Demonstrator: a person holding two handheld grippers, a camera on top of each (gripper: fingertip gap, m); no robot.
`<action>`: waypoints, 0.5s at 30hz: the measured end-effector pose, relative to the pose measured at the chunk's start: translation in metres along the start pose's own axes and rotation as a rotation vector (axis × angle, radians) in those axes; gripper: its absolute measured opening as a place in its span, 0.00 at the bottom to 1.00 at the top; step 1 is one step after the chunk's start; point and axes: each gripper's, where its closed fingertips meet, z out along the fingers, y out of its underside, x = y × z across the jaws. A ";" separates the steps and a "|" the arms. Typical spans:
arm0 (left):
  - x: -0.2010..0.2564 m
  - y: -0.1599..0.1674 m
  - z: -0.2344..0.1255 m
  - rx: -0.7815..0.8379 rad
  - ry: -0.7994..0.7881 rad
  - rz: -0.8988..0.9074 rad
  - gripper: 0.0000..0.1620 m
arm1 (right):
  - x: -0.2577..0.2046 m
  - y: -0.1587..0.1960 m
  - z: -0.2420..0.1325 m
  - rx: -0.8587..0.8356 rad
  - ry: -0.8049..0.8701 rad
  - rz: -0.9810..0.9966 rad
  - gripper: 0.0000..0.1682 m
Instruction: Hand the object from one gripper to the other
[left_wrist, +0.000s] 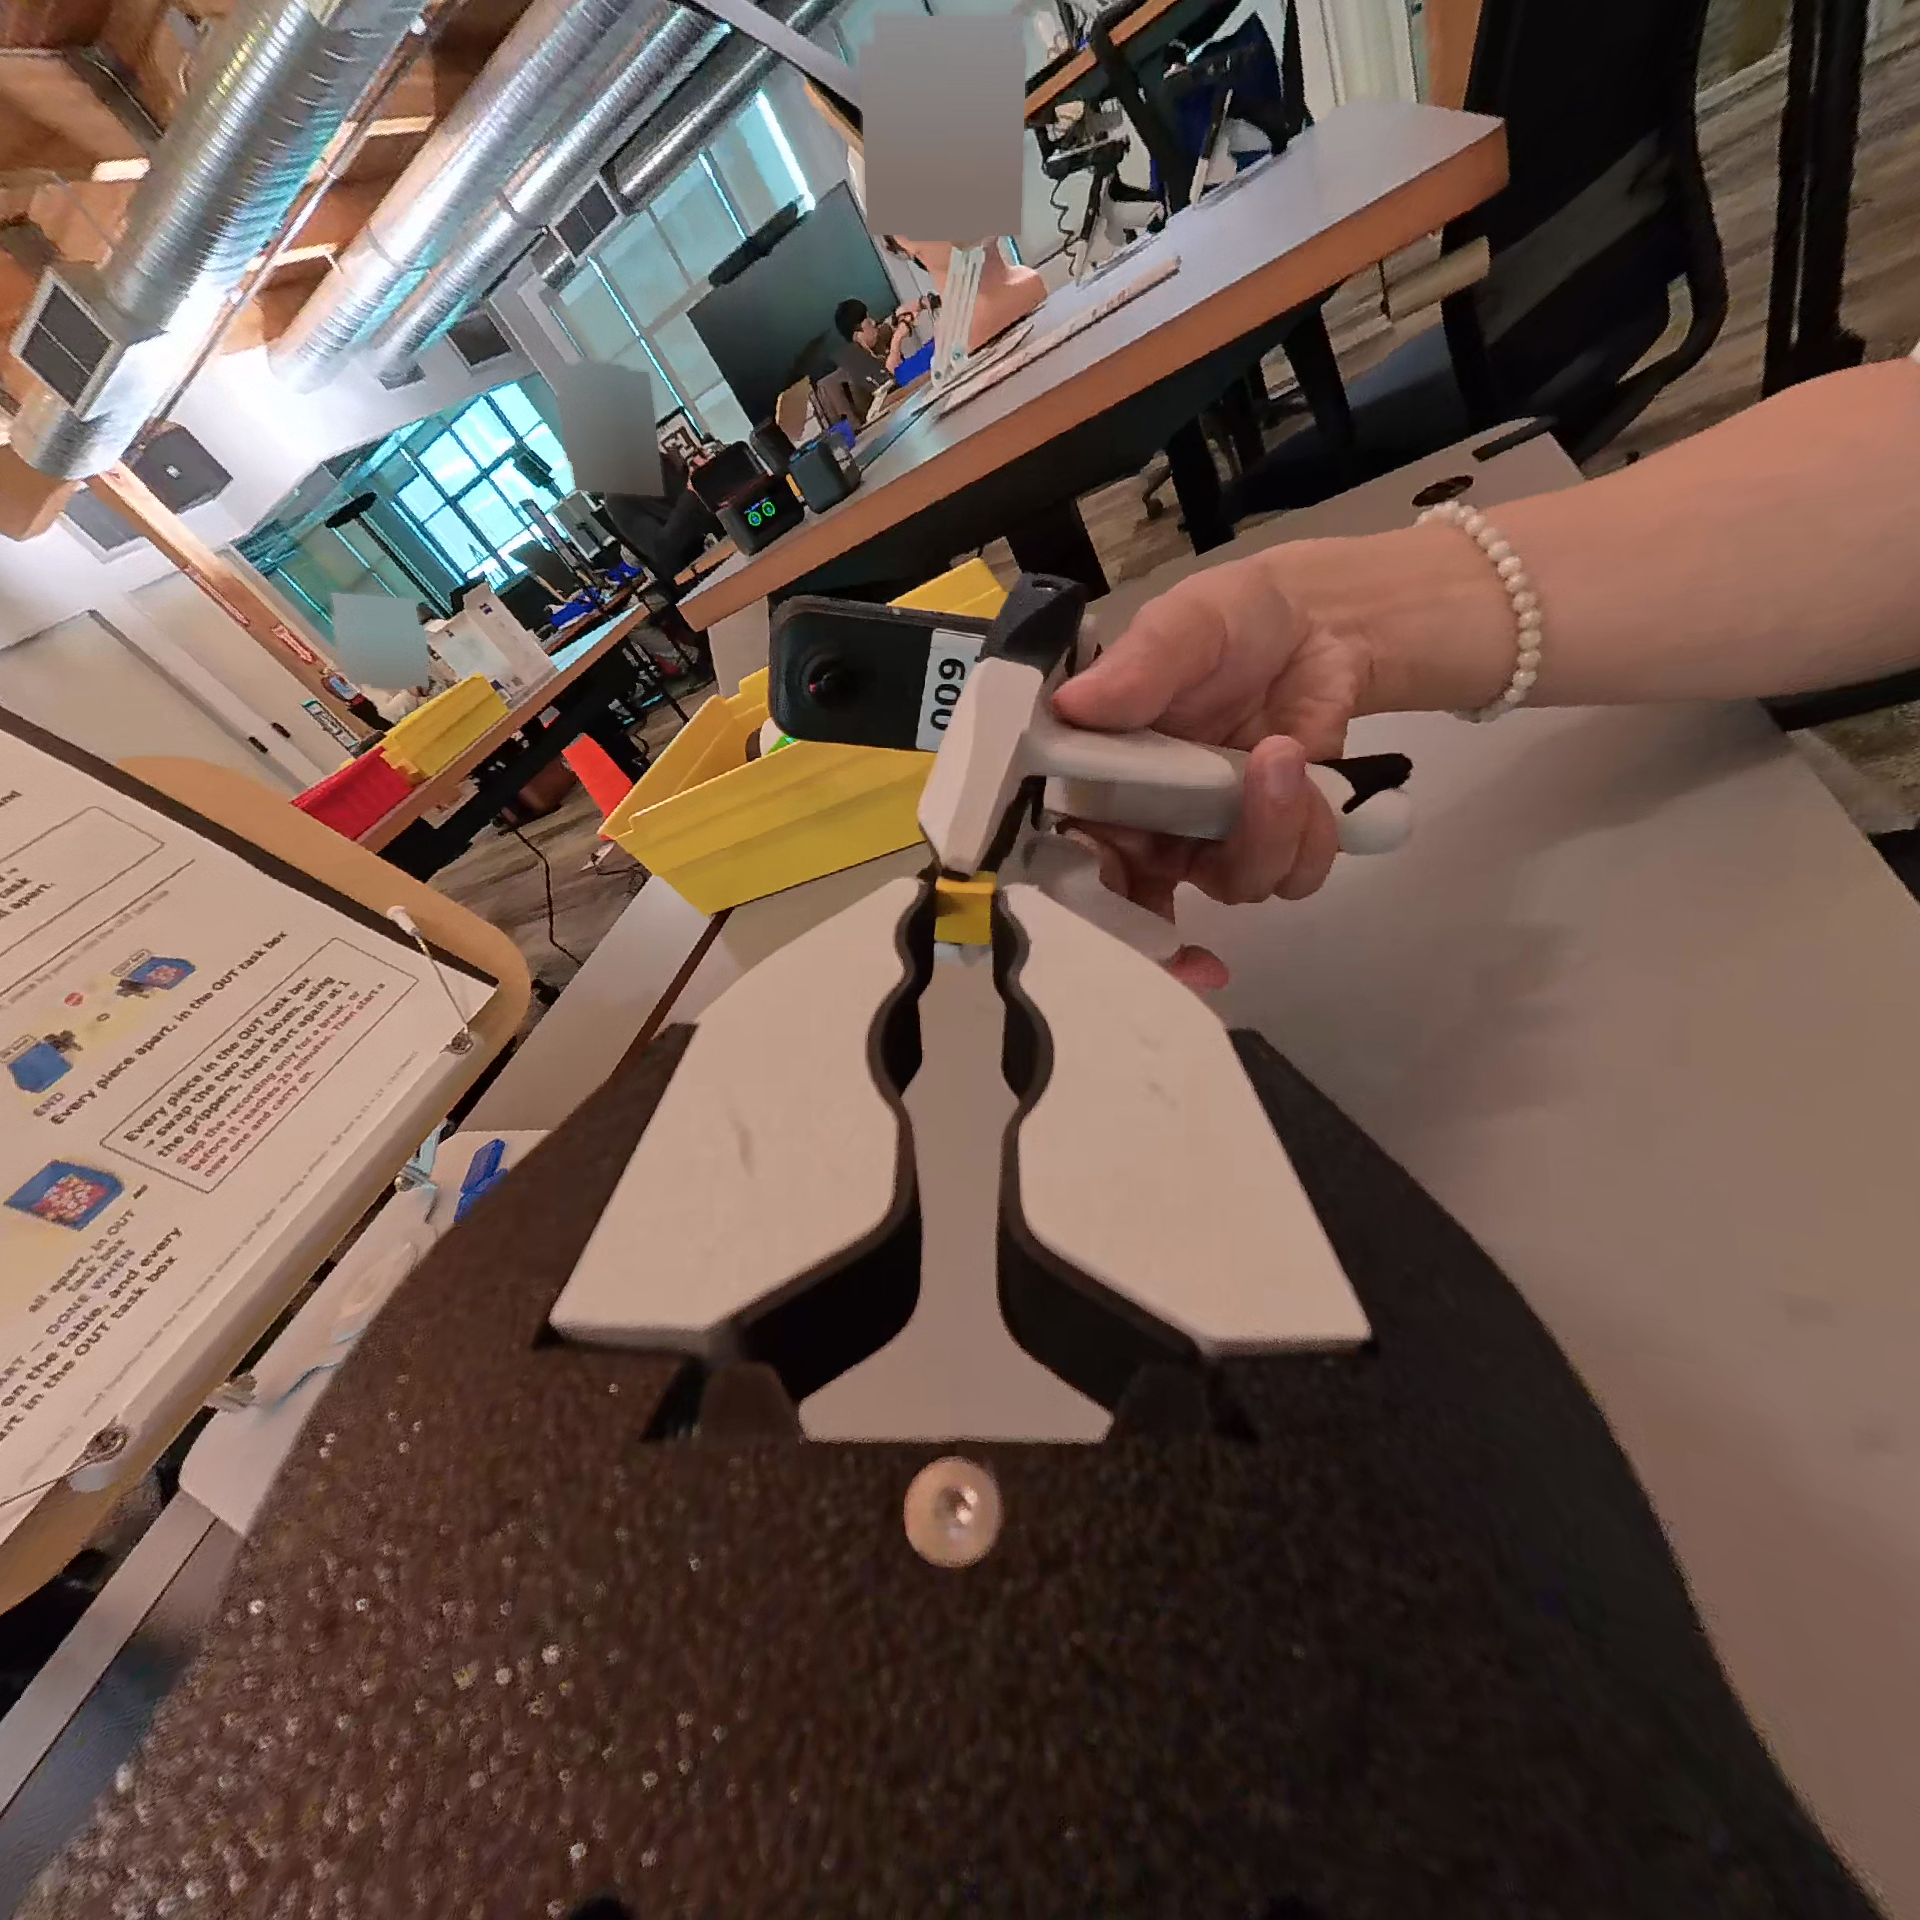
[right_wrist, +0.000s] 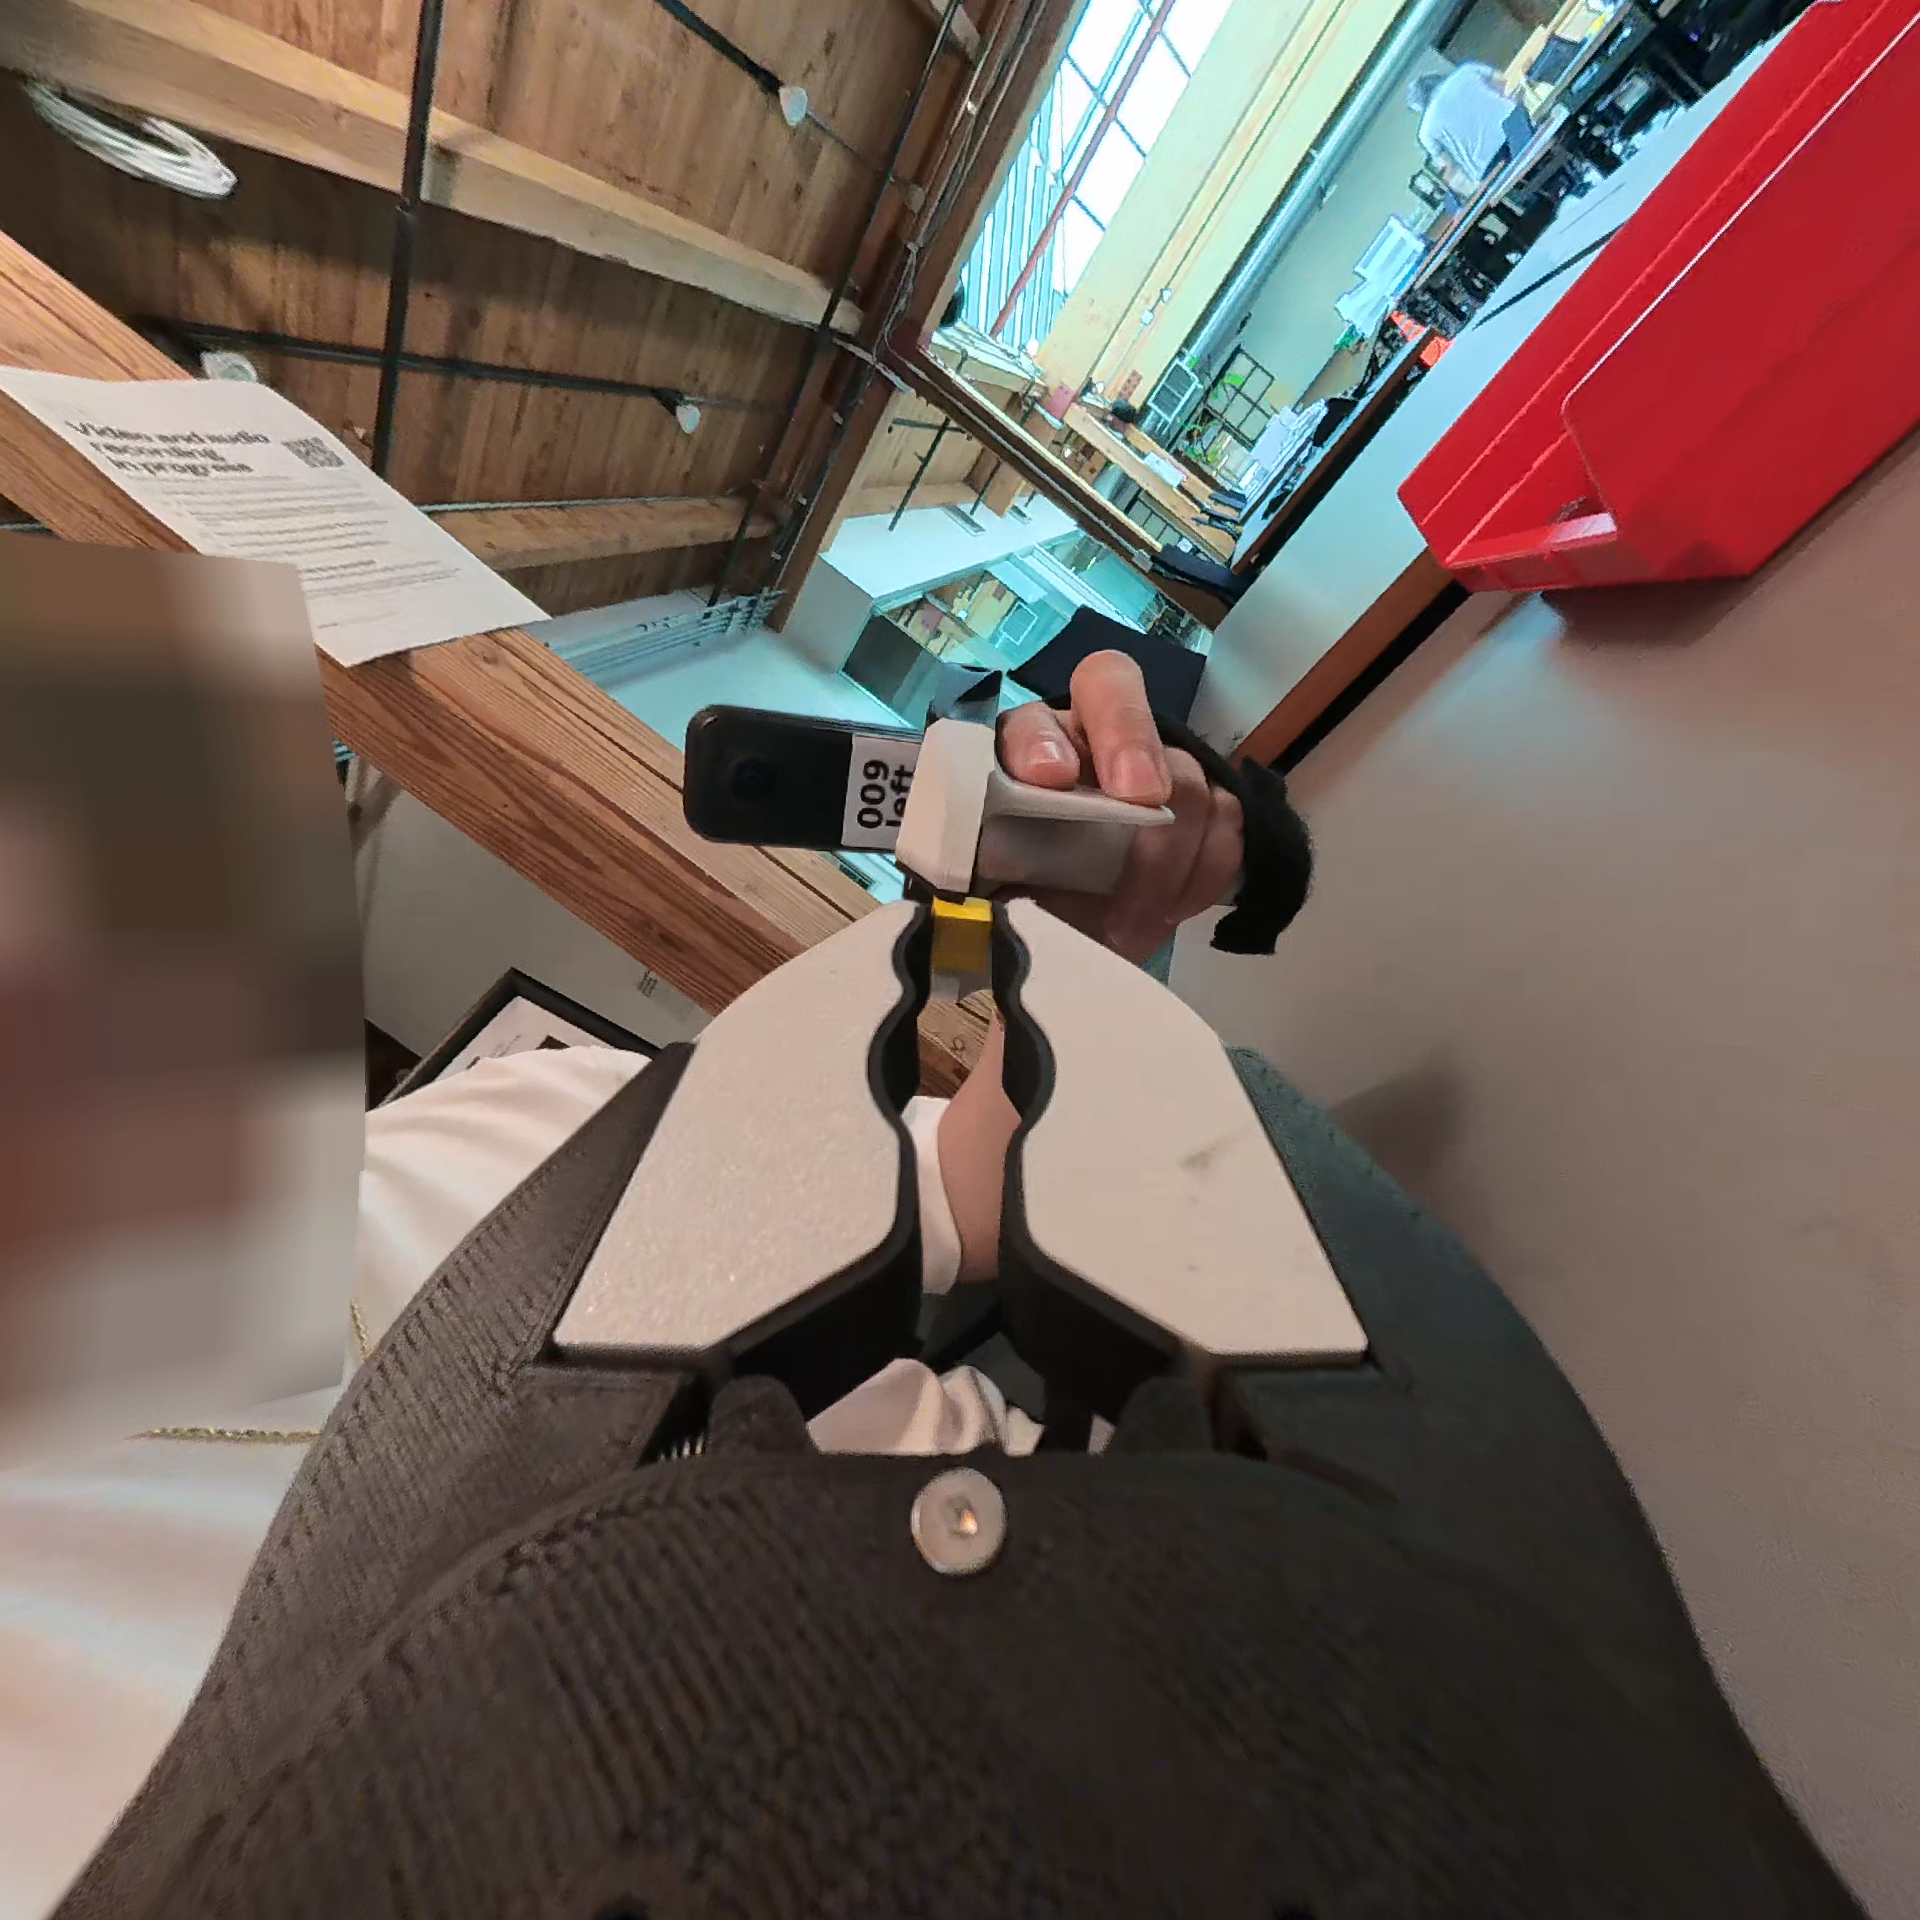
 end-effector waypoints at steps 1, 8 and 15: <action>0.000 0.001 0.000 -0.004 0.001 0.005 0.06 | 0.001 0.000 0.000 -0.006 0.002 -0.007 0.06; 0.015 0.007 -0.001 -0.055 0.101 -0.013 0.12 | 0.001 0.016 -0.007 -0.145 -0.001 -0.048 0.06; 0.048 0.005 -0.011 -0.111 0.304 0.016 0.14 | 0.000 0.058 -0.008 -0.410 -0.009 -0.109 0.06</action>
